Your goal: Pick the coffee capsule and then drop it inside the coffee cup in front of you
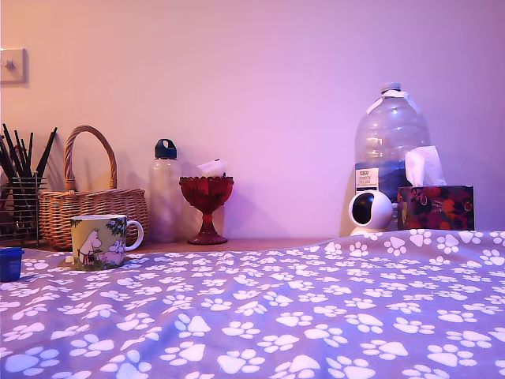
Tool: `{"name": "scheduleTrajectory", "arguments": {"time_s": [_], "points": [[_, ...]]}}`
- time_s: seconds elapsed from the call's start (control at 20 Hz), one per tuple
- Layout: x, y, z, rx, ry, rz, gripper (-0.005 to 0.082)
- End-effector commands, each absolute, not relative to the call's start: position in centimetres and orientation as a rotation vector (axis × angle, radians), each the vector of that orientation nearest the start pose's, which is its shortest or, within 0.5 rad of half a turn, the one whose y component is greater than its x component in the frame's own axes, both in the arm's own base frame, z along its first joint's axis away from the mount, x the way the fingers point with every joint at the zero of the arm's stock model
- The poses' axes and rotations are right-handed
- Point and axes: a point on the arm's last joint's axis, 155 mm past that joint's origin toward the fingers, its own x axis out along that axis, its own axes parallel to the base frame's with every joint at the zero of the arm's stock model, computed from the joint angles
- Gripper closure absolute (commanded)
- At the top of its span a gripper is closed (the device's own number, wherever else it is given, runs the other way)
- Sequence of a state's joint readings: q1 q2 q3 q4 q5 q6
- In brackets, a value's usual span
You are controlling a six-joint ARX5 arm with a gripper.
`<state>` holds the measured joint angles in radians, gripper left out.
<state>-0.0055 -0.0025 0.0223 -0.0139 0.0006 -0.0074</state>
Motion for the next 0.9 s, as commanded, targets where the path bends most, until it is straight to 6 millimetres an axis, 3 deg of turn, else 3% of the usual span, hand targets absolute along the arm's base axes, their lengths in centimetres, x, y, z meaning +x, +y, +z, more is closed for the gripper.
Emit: {"name": "scheduleTrajectory", "arguments": {"time_s": [0.0, 0.45, 0.75, 0.85], "points": [[24.1, -2.1, 19.2, -0.17, 0.014, -0.113, 0.0793], [24.1, -2.1, 19.2, -0.177, 0.013, -0.113, 0.0793], [23.9, -1.7, 22.9, -0.175, -0.137, -0.102, 0.0793], [24.1, -1.3, 22.9, -0.18, -0.134, -0.079, 0.0793]]}}
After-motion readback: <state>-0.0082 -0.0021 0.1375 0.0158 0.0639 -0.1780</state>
